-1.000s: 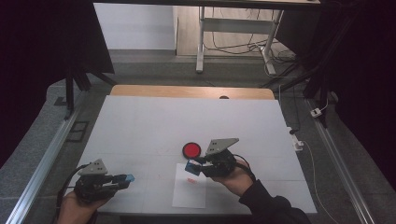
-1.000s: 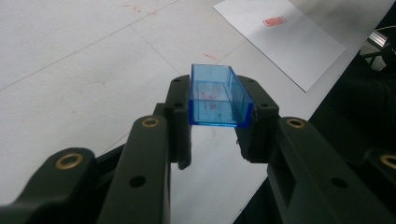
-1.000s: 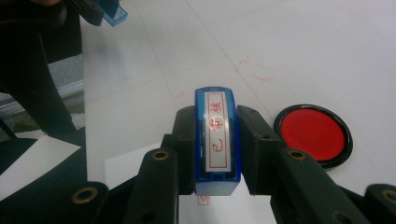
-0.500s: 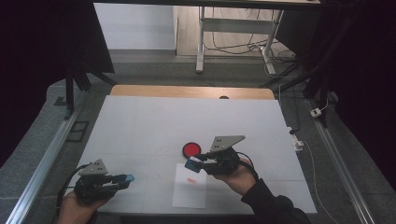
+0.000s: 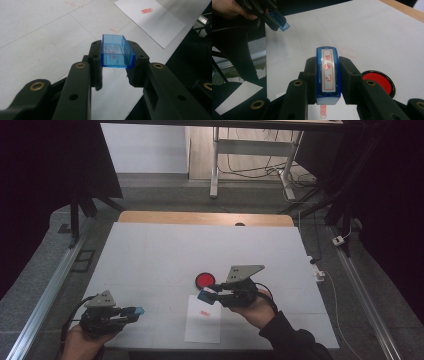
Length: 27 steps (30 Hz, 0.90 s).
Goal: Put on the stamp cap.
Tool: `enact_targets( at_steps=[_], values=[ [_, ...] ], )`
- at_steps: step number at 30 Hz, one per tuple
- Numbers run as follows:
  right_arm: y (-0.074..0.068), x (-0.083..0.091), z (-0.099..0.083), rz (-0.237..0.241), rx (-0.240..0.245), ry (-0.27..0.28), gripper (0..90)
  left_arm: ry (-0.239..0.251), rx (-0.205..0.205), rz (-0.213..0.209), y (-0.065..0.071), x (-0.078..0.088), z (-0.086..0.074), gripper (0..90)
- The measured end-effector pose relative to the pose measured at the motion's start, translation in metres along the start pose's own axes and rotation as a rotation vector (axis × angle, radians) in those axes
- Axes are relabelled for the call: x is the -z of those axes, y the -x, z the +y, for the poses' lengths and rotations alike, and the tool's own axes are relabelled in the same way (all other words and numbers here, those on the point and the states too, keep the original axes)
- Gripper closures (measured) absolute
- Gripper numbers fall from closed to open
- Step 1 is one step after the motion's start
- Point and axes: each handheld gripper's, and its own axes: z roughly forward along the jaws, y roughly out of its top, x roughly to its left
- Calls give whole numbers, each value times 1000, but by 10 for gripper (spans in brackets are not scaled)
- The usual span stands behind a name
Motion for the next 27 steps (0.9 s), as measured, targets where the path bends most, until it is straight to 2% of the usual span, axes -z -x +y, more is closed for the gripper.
enact_targets(
  at_steps=[17, 25, 27],
  values=[
    [-1, 3, 2, 13, 18, 4, 699, 9, -36, -58, 6, -8, 17, 681],
    [-1, 3, 2, 17, 9, 13, 699, -17, -127, -75, 14, -18, 29, 681],
    [-1, 4, 2, 18, 12, 16, 699, -14, -134, -85, 15, -19, 31, 680]
  ],
)
